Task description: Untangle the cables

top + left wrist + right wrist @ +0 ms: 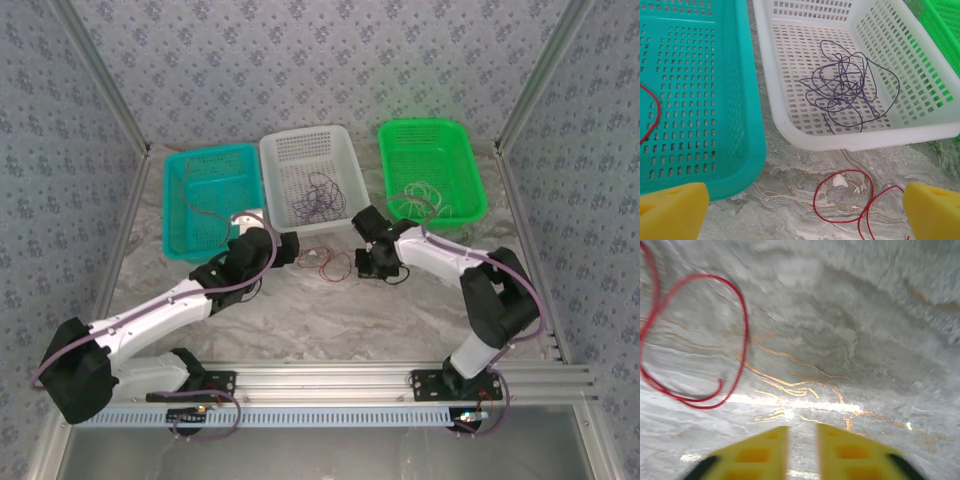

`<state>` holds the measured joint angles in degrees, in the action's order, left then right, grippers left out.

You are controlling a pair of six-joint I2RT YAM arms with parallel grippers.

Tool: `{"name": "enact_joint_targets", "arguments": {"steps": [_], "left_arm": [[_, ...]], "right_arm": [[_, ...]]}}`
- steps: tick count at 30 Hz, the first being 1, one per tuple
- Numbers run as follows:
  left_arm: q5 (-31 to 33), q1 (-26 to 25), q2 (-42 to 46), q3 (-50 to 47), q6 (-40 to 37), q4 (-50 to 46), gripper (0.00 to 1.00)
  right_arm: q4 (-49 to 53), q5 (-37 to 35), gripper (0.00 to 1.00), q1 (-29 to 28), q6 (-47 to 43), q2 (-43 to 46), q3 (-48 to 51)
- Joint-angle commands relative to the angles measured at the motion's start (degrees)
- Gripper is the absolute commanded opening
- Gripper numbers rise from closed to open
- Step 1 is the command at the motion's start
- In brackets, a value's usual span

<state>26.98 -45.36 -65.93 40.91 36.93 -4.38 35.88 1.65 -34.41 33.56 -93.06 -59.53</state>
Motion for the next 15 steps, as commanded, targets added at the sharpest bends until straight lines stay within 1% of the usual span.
{"name": "enact_joint_targets", "arguments": {"steps": [1, 2, 3, 6, 9, 15], "left_arm": [[-0.7, 0.2, -1.4, 0.8, -0.7, 1.9, 1.00], [-1.0, 0.2, -1.8, 1.2, -0.8, 1.9, 1.00], [-1.5, 0.2, -2.1, 1.4, -0.7, 1.9, 1.00], [-2.2, 0.1, -2.2, 1.6, -0.7, 2.1, 0.99], [-2.0, 0.1, -1.6, 0.9, -0.9, 2.3, 0.99], [-1.5, 0.0, -0.7, -0.9, -0.7, 3.8, 0.99]], "right_arm": [[-0.6, 3.1, 0.53, 0.0, 2.0, -0.1, -0.8], [-1.2, 4.8, 0.57, -0.2, 3.4, -0.8, -1.0], [-2.6, 6.5, 0.59, -0.4, 4.8, -1.7, -1.2], [-4.5, 7.8, 0.60, -1.0, 7.4, -3.8, -2.0], [-4.7, 8.0, 0.60, -0.9, 9.2, -5.4, -2.7], [-5.1, 8.0, 0.56, -1.2, 11.1, -9.7, -4.7]]}}
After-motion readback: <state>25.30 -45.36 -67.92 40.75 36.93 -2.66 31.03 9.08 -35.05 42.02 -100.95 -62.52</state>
